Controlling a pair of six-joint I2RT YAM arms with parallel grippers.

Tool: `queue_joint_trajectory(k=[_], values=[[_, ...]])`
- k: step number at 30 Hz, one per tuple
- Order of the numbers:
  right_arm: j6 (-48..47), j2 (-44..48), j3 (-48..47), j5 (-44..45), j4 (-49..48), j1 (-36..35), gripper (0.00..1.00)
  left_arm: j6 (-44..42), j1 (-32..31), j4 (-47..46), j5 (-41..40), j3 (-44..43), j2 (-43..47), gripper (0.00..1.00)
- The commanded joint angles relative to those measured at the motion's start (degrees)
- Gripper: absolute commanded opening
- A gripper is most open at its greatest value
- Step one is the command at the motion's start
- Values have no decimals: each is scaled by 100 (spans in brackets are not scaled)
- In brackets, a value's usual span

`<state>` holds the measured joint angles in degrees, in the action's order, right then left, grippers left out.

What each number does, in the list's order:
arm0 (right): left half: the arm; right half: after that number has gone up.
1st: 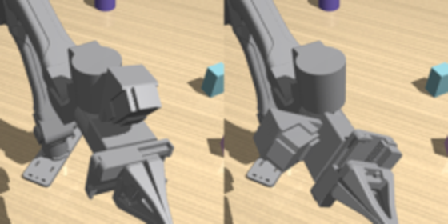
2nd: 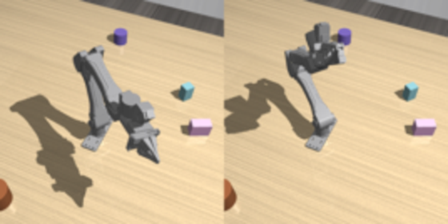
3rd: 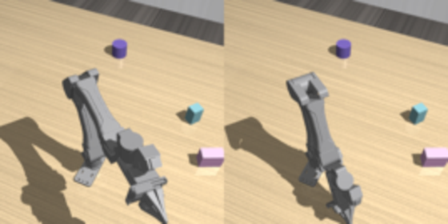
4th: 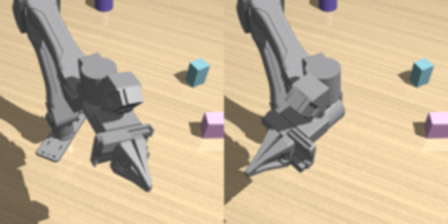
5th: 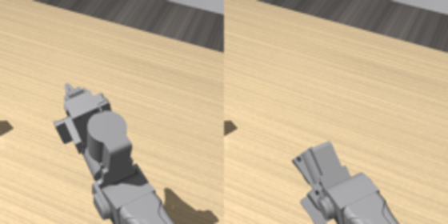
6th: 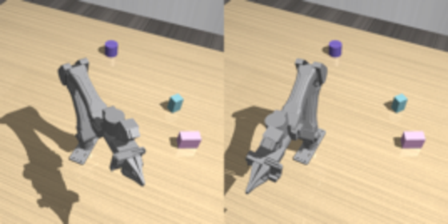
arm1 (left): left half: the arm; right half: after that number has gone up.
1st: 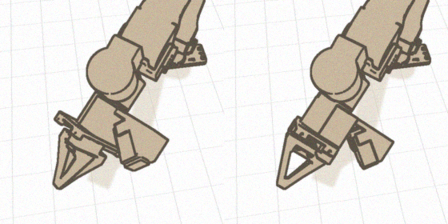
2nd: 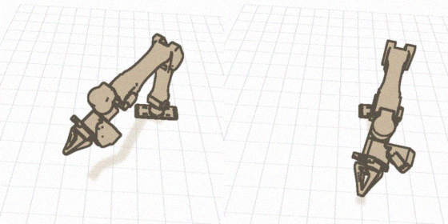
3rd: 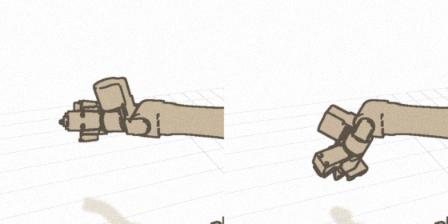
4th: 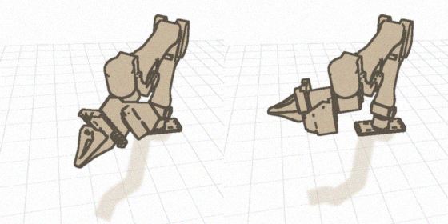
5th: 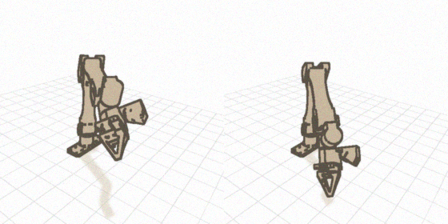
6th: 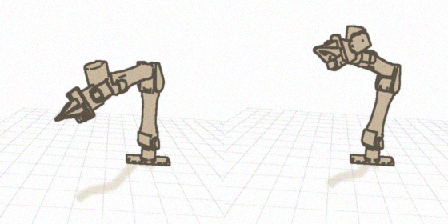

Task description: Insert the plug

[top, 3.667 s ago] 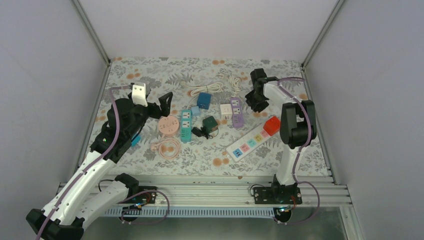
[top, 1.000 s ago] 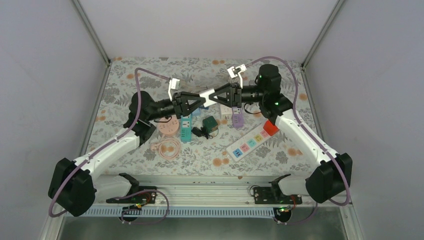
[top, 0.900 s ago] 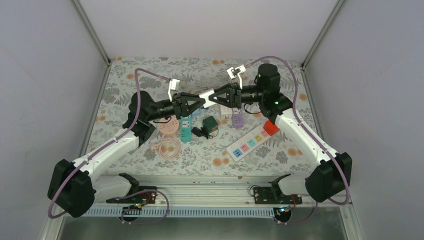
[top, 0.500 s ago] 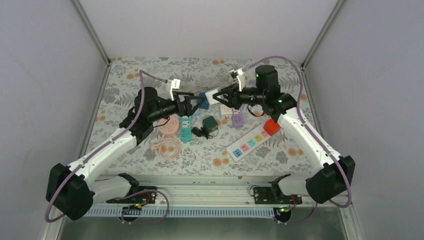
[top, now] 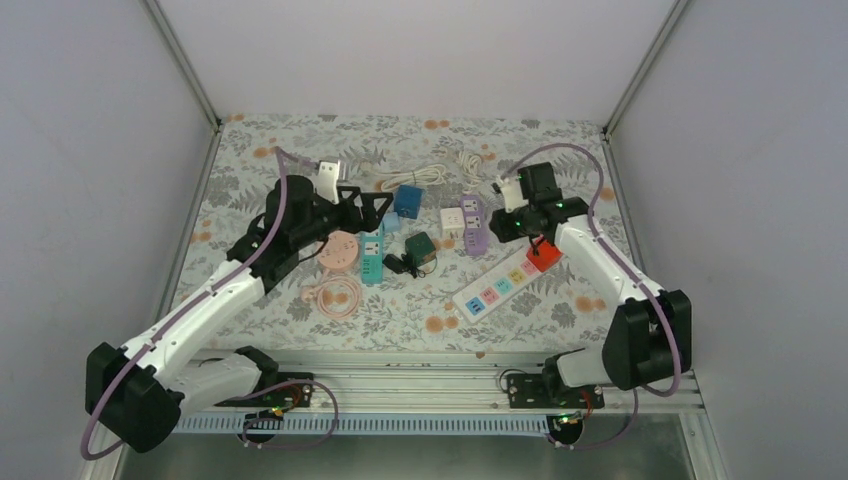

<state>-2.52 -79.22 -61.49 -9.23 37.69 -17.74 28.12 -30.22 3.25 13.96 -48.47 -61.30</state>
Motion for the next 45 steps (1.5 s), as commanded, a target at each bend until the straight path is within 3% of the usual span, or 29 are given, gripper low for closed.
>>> queue_joint_trajectory(k=[1, 17, 25, 35, 45], values=[[-412, -10, 234, 79, 49, 385, 9, -361, 25, 571, -265, -520, 161, 98], [-1342, -117, 459, 278, 1105, 483, 5, -1074, 174, 1112, -676, -256, 872, 100], [-1658, 741, 1182, 504, 924, 493, 4, -1147, 150, 953, -377, -107, 801, 100], [-1853, 570, 1179, 723, 477, 504, 3, -1177, 156, 937, -411, -2, 776, 100], [-1958, 263, 1025, 352, 672, 504, 3, -1239, 156, 931, -446, 27, 716, 100]])
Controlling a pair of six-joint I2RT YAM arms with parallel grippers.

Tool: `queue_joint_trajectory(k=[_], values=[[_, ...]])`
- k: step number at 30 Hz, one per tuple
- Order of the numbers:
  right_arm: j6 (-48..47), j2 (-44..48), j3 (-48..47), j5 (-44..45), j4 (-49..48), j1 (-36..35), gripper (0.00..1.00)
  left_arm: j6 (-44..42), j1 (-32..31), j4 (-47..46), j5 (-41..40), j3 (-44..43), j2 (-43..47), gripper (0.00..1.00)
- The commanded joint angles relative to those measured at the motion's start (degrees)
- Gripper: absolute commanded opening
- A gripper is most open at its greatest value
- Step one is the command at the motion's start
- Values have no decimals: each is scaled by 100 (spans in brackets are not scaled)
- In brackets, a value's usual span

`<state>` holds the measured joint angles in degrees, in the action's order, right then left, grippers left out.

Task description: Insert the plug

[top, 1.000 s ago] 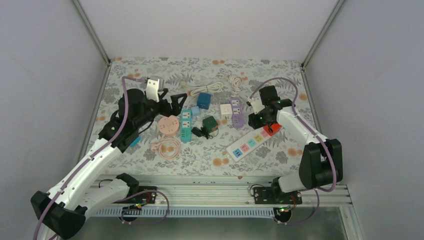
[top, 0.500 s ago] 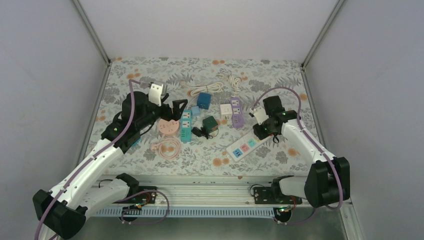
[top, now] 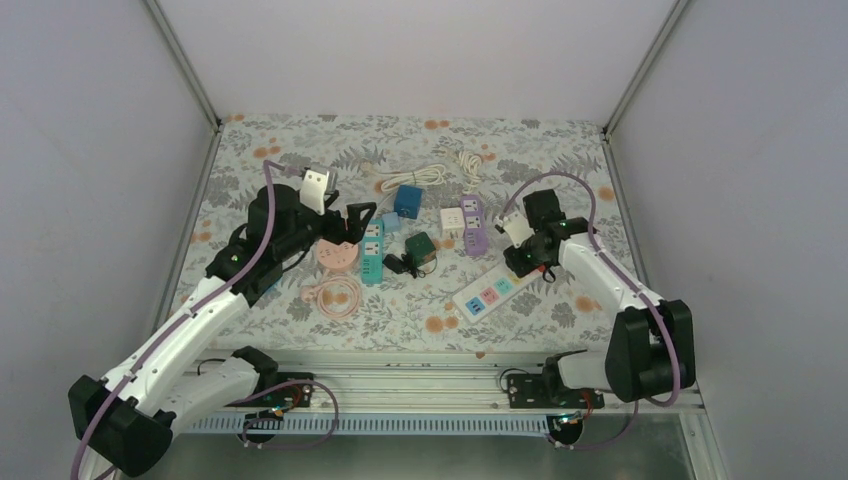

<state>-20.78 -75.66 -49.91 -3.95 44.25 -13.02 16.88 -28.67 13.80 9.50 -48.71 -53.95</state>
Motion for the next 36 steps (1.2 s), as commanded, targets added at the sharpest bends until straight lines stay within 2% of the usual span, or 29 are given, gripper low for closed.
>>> queue_joint_trajectory(k=[1, 23, 25, 29, 36], values=[[-132, -91, -133, -197, 40, 33, 3, -123, 0, -112, 2, 46, -19, 100], [-157, -426, 4, -2, -226, 30, 4, -229, 4, -84, -86, 73, -36, 100], [-178, -355, 80, -3, -192, 33, 6, -229, 9, -73, -103, 75, -37, 100], [-230, -78, 373, -15, -56, -7, 22, -223, 10, -44, -108, 62, -71, 100], [-309, 109, 842, 214, -143, -128, 28, -249, 10, 20, -124, 2, -132, 100]])
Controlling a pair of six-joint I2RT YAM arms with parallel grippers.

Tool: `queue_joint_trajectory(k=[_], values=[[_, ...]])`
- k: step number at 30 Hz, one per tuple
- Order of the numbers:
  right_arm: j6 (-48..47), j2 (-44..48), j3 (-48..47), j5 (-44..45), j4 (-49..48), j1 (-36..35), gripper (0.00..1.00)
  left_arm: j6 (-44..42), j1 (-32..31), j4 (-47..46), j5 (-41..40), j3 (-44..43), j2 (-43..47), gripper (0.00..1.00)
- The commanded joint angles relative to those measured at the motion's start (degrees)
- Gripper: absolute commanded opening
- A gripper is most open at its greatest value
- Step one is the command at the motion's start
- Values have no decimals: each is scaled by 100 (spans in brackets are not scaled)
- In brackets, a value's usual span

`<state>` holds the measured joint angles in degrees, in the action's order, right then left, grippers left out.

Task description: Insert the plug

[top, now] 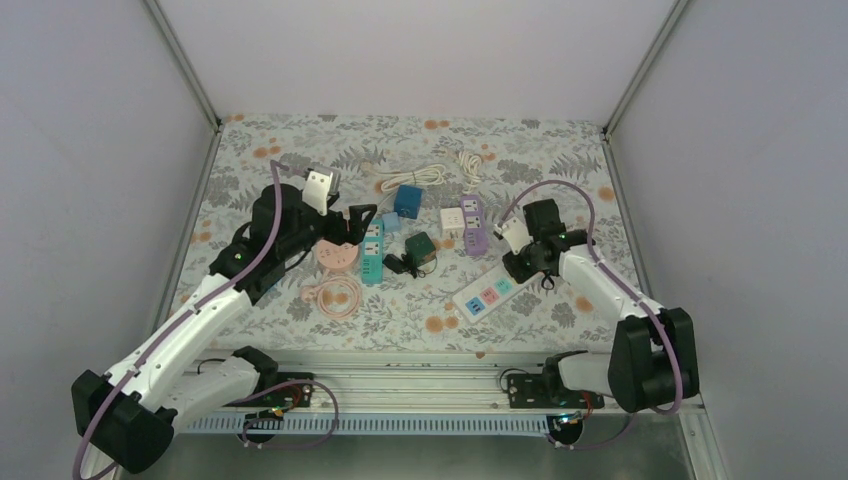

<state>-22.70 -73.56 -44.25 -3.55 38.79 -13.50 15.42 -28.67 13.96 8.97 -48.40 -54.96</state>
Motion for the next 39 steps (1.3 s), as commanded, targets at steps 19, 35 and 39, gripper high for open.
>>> queue_joint_trajectory(k=[19, 35, 39], values=[[-42, -17, 29, 163, 279, 56, 49, -131, 10, 10, -146, 36, -6, 100], [-162, 124, -213, -32, 343, 68, 44, -109, 28, -18, -148, 36, -92, 100], [-298, -82, -157, 27, 462, 75, 29, -86, 27, -23, -154, 50, -92, 100]])
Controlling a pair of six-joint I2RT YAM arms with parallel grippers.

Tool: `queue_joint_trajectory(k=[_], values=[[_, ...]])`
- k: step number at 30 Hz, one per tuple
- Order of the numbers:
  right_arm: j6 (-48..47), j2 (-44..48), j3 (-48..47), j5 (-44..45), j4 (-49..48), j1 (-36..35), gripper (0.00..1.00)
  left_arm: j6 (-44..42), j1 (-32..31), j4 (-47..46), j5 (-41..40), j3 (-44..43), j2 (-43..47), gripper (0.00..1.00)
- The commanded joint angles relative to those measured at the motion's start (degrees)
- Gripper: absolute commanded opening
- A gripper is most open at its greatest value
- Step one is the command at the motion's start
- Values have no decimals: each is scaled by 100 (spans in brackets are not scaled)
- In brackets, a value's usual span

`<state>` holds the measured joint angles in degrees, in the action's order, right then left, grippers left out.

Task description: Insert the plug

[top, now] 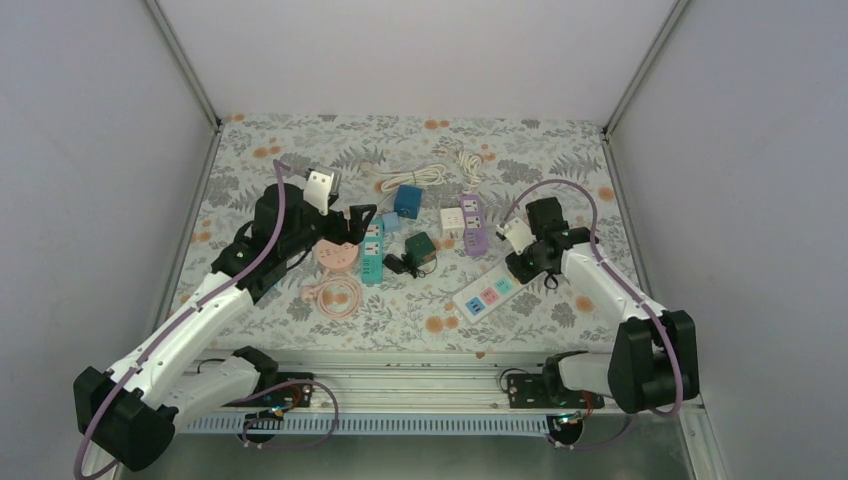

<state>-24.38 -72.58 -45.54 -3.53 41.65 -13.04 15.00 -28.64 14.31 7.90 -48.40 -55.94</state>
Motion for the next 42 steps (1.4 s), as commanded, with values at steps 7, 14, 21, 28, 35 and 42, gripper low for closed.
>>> queue_joint_trajectory(k=[7, 14, 21, 28, 35, 42], values=[[-152, -547, 25, -89, 255, 28, 6, -50, 34, -80, -41, 41, -13, 100], [-146, -584, -41, -549, 378, 24, 7, -77, 43, -74, -61, 68, -3, 100], [-102, 101, -421, -619, 155, 22, 55, -72, 65, -55, -101, 59, -11, 100], [-122, 820, -650, -748, -11, 26, 73, -30, 120, -52, -91, -9, -24, 100], [1167, 1082, -1283, -1549, -452, -31, 64, 129, 157, -81, -149, -29, -57, 100], [3021, 572, -1811, -1371, -906, -51, 72, 372, 157, -384, -565, 99, 89, 100]])
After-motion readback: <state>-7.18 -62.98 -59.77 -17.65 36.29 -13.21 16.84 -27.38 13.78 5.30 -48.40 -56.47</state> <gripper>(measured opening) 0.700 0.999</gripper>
